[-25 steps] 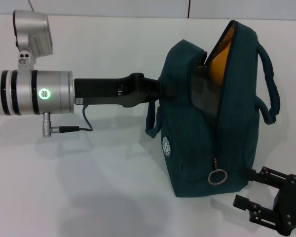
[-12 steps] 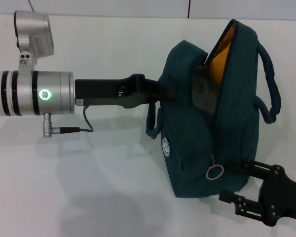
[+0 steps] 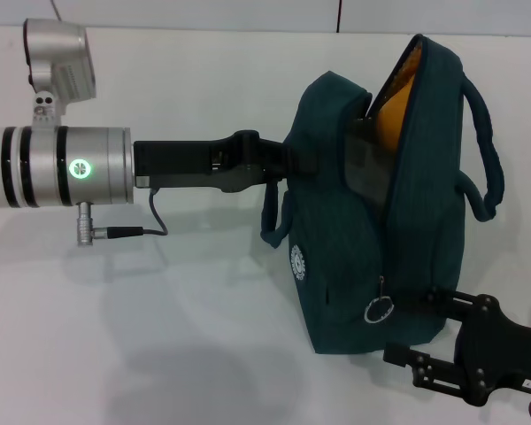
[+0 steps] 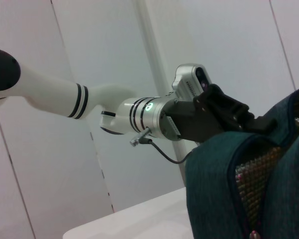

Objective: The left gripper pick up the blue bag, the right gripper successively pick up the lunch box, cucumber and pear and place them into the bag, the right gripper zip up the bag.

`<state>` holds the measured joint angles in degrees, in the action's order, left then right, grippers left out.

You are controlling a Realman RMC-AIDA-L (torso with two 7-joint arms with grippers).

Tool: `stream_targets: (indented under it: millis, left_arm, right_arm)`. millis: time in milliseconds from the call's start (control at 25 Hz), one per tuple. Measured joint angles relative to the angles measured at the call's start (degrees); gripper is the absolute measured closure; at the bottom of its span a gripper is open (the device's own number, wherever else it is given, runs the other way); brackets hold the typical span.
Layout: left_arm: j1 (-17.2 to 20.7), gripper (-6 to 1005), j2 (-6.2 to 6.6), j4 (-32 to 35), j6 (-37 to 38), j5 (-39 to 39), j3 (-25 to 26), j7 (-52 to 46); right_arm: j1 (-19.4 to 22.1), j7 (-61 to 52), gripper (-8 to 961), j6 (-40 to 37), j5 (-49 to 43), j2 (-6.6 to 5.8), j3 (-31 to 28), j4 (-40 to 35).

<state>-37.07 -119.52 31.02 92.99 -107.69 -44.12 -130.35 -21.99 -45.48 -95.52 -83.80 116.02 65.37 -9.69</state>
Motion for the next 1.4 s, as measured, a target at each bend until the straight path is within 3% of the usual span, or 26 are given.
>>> stream_targets:
  millis: [480, 1080, 1400]
  left_arm:
    - [0.07, 961, 0.00, -0.17, 0.05, 0.10, 0.01, 0.00]
    - [-0.44, 960, -0.09, -1.79, 0.17, 0.97, -0.09, 0.88]
    - [-0.46, 960, -0.09, -1.77, 0.17, 1.00, -0.09, 0.88]
  right_arm:
    - [1.05, 0.30, 315, 1.35, 1.56, -0.11, -0.50, 0.98]
    - [-3.68, -0.71, 316, 2.02, 1.59, 0.17, 2.86, 1.46]
    - [-4.07, -0.72, 316, 1.74, 2.06, 0.16, 4.71, 1.26]
